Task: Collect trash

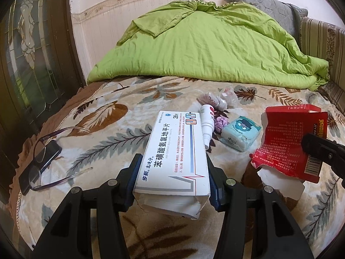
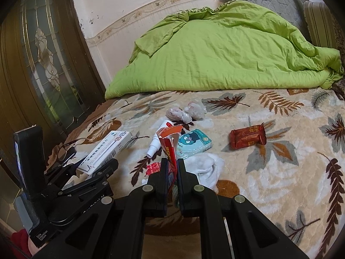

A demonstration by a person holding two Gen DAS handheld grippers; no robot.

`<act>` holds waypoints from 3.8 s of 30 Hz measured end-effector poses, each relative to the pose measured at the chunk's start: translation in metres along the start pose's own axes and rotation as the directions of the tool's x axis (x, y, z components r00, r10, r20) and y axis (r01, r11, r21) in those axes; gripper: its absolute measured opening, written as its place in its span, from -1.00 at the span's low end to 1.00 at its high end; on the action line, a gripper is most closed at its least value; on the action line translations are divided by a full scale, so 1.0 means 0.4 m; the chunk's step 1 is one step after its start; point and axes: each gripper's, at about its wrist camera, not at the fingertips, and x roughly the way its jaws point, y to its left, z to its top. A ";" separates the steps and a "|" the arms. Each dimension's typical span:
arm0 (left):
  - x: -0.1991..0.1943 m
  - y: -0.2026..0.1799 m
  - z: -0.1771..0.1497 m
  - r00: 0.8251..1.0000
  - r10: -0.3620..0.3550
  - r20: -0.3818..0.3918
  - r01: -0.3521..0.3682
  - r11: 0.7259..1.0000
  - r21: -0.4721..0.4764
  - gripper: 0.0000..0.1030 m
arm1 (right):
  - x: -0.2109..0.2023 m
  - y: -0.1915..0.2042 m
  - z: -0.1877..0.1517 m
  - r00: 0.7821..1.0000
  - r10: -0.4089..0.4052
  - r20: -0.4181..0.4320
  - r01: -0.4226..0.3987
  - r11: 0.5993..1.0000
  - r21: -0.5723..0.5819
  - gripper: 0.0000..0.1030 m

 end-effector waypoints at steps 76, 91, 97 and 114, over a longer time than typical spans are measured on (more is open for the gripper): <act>0.034 -0.003 -0.009 0.997 -0.039 -0.067 0.039 0.999 -0.007 0.02 | -0.011 -0.003 0.005 1.000 0.000 0.013 0.000 1.000 0.011 -0.84; 0.032 -0.004 -0.009 0.997 -0.038 -0.066 0.038 0.999 -0.007 0.02 | -0.012 -0.006 0.006 1.000 -0.001 0.015 0.001 1.000 0.011 -0.84; 0.032 -0.003 -0.008 0.997 -0.039 -0.067 0.039 0.999 -0.007 0.02 | -0.013 -0.007 0.005 1.000 0.000 0.016 0.000 1.000 0.011 -0.84; -0.180 -0.203 -0.015 0.885 -0.459 -0.074 0.465 0.871 0.159 0.02 | -0.437 -0.239 -0.034 0.980 -0.126 0.153 0.078 0.954 0.289 -0.84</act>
